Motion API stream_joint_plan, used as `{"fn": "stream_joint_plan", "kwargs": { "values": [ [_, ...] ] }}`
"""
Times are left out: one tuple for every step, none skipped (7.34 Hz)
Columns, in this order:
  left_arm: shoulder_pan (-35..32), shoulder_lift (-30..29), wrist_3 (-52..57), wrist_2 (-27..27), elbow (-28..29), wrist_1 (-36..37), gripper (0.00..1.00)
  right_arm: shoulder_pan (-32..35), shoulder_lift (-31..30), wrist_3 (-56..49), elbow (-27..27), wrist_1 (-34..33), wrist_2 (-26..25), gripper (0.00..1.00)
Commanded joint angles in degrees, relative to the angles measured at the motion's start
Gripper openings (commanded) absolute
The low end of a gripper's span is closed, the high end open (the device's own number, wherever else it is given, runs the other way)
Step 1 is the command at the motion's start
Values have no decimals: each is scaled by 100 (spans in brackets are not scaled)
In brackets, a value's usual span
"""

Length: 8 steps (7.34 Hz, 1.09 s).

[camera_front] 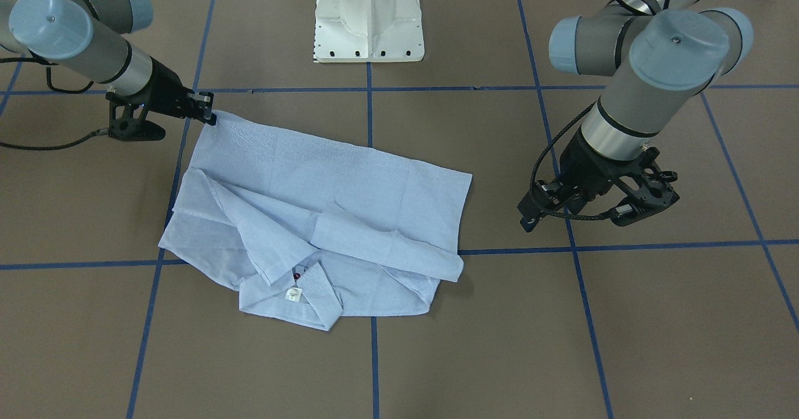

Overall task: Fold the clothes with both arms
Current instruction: 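Drag the folded shirt toward the robot with the right gripper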

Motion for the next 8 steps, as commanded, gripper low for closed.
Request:
{"fn": "stream_joint_plan", "kwargs": {
  "values": [
    [18,59,0,18,-54,7,99,-1244,-423,545,503,2,15,0],
    [53,68,0,27,-63,-11,99,-1511,-476,564,660,-7,24,0],
    [97,68,0,19,-81,-28,99,-1557,-720,608,974,-7,24,0],
    [254,68,-9,10,-89,-37,99,-1479,-696,895,1039,2,15,99],
    [473,59,-18,10,-116,-55,99,-1165,-574,968,1004,2,-11,100],
    [754,68,-9,10,-186,-194,100,-640,-181,960,952,2,-55,100],
    [1044,77,-192,10,-195,-474,99,-147,127,899,943,-7,-47,100],
    [1351,77,-986,10,-186,-807,99,127,330,898,934,-7,-55,100]
  ]
}}
